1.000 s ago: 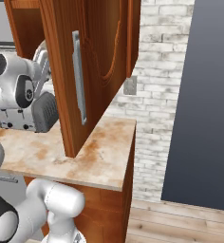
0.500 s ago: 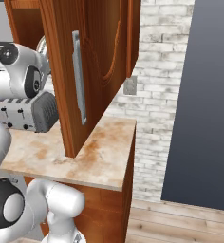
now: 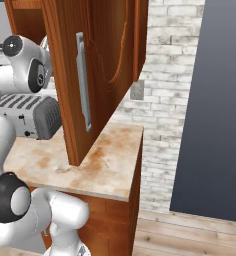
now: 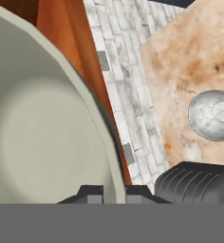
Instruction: Pick up the bowls on the counter and stack them on top of one another in the open cabinet. Place the smaller bowl on top of the larger bowl.
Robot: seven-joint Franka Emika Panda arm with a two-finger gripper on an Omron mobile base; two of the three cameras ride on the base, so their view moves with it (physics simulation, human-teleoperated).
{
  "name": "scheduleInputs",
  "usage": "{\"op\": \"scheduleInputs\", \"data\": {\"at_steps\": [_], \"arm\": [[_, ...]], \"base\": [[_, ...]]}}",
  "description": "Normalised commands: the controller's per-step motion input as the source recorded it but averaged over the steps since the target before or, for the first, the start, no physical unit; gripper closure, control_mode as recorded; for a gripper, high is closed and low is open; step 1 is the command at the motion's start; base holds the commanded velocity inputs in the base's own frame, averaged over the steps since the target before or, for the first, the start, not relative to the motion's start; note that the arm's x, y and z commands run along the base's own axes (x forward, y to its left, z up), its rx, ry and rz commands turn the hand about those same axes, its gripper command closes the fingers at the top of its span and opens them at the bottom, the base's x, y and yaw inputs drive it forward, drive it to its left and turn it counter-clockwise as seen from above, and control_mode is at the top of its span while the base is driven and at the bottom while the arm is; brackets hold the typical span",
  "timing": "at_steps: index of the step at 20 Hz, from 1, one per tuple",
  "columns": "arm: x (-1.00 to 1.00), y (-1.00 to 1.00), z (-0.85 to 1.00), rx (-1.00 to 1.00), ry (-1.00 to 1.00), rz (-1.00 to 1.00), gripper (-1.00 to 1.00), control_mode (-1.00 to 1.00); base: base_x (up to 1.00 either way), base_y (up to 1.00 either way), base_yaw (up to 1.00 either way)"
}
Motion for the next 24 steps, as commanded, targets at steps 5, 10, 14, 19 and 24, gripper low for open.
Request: {"op": "scheduleInputs", "data": {"at_steps": [5,10,14,19,24], "arm": [[0.3,0.07,0.09,-0.02,0.02,0.01,1.0,-1.0],[0.31,0.04,0.0,0.0,0.03,0.02,1.0,-1.0],[0.26,0.02,-0.04,0.0,0.02,0.02,1.0,-1.0],[0.23,0.02,-0.03,0.0,0.0,0.02,1.0,-1.0],[0.23,0.02,-0.02,0.0,0.0,0.01,1.0,-1.0]], "base": [[0.0,0.0,0.0],[0.0,0.0,0.0],[0.0,0.0,0.0],[0.0,0.0,0.0],[0.0,0.0,0.0]]}}
